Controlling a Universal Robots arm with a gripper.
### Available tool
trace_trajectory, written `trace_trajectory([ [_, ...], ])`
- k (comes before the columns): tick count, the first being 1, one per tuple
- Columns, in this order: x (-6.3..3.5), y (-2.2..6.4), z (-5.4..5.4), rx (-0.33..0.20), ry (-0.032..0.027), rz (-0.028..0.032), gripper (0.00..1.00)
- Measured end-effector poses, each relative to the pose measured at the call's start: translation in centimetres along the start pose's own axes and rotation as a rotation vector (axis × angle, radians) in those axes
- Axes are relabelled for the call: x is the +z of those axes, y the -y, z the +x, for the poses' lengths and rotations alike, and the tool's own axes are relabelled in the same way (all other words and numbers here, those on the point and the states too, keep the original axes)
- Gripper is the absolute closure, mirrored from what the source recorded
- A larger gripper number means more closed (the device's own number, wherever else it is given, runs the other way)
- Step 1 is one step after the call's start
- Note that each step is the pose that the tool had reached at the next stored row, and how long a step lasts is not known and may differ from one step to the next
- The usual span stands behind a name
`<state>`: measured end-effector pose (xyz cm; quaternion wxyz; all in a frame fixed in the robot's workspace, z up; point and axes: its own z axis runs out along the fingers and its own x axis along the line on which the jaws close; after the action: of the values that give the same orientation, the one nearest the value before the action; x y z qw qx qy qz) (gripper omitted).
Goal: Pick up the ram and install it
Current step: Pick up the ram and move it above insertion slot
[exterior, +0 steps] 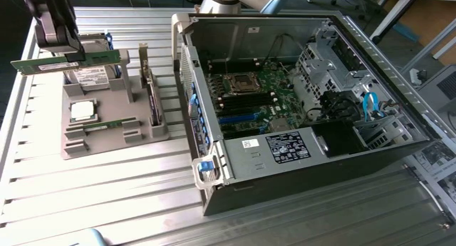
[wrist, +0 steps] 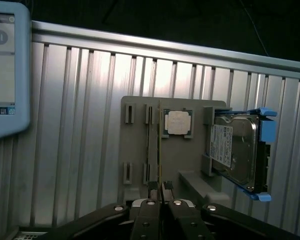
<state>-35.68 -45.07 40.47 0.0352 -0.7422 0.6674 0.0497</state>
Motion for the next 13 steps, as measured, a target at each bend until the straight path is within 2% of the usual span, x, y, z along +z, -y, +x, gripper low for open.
trace_trajectory([
  [13, -0.03, 1.33, 0.1, 0.000, 0.0000, 0.0001, 0.88],
])
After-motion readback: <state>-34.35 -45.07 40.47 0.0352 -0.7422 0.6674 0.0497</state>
